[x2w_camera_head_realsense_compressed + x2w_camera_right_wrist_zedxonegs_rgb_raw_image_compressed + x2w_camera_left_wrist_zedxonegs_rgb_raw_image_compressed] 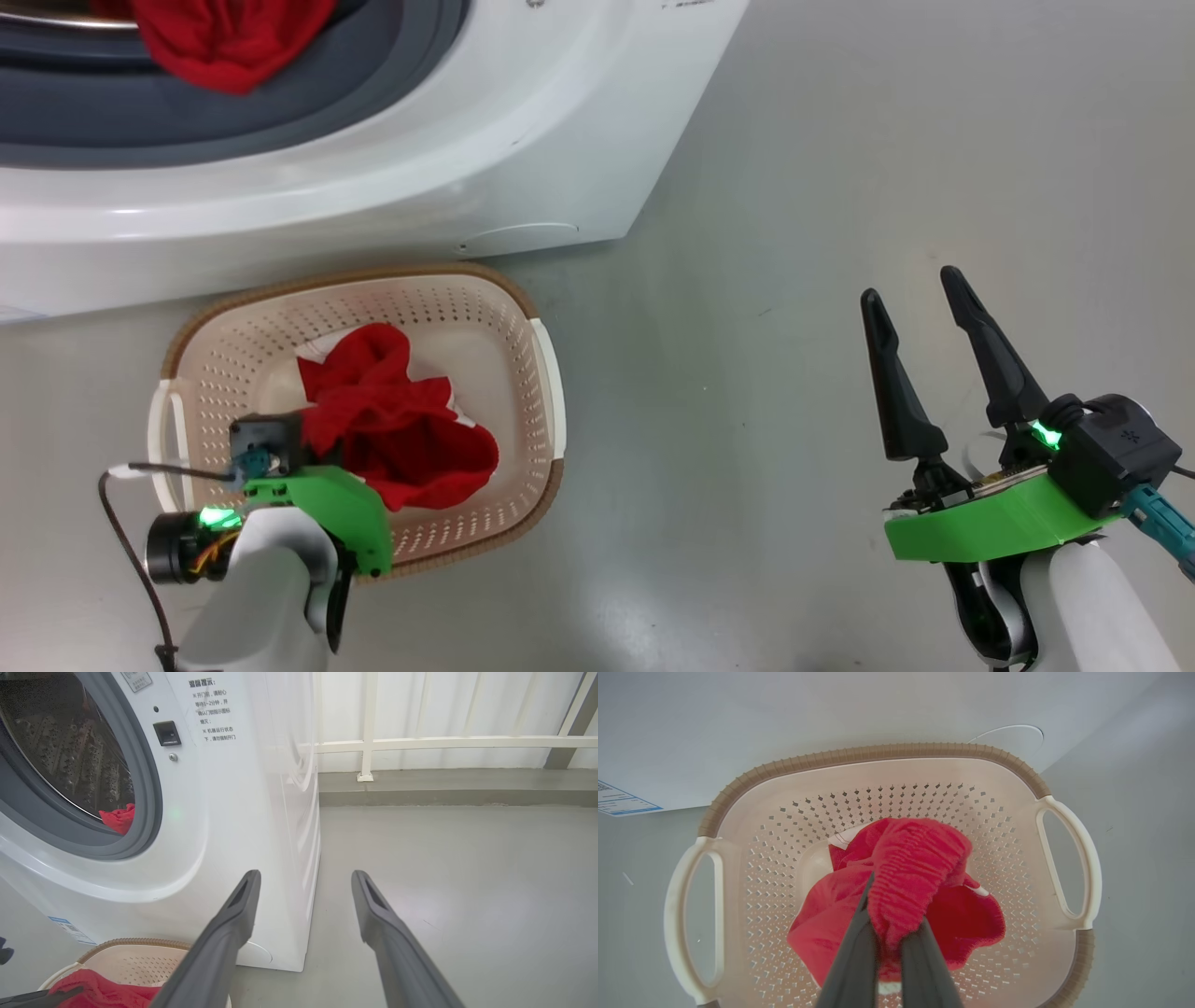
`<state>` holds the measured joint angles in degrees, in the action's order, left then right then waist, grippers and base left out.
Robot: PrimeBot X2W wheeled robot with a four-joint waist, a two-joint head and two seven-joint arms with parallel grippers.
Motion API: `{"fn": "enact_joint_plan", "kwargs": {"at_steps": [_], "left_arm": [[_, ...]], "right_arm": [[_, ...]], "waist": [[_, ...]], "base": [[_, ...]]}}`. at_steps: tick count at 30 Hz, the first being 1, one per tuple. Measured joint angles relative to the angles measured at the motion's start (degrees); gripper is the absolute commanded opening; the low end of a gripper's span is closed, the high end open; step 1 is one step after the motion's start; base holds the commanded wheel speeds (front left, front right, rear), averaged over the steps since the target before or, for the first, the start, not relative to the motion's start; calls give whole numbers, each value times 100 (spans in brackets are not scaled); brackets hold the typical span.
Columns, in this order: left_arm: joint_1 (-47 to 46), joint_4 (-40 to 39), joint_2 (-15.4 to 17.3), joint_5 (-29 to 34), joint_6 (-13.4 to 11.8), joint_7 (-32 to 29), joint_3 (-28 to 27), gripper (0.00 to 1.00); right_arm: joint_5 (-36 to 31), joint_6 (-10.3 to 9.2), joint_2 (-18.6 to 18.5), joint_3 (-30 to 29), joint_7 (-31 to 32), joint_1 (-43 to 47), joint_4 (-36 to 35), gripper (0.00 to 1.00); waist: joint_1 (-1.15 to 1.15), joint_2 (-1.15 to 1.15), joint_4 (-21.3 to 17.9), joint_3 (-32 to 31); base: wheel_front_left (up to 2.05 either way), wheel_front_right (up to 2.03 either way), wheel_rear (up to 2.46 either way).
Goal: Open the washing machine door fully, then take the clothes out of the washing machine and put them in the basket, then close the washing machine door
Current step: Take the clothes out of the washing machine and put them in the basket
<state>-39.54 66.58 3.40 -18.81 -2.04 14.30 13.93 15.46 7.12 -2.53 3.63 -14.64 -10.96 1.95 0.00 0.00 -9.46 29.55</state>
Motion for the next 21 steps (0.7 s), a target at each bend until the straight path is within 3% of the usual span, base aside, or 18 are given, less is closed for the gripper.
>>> {"fn": "enact_joint_plan", "kwargs": {"at_steps": [10, 11, 12, 13, 15, 21], "left_arm": [[-402, 409, -60, -37, 63, 0, -13, 0], [-419, 423, -59, -37, 63, 0, -13, 10], [-425, 446, -60, -37, 63, 0, -13, 35], [-425, 470, -62, -37, 63, 0, -12, 48], [-435, 523, -62, -37, 64, 0, 2, 100], [-530, 645, -71, -109, 211, -11, 37, 100]], "right_arm": [[-93, 0, 0, -3, 0, -131, -53, 100], [-93, 0, 1, -3, 0, -131, -52, 100], [-93, 0, 1, -2, 0, -131, -52, 100], [-93, 0, 0, -2, 0, -131, -51, 100], [-93, 0, 1, 0, 0, -131, -46, 100], [-90, 0, 1, 2, 0, -136, -16, 100]], "waist": [[0, 0, -25, 257], [0, 0, -29, 275], [0, 0, -33, 290], [0, 0, -38, 299], [0, 0, -42, 303], [0, 0, -27, 249]], "base": [[0, 0, 0], [0, 0, 0], [0, 0, 0], [0, 0, 0], [0, 0, 0], [0, 0, 0]]}}
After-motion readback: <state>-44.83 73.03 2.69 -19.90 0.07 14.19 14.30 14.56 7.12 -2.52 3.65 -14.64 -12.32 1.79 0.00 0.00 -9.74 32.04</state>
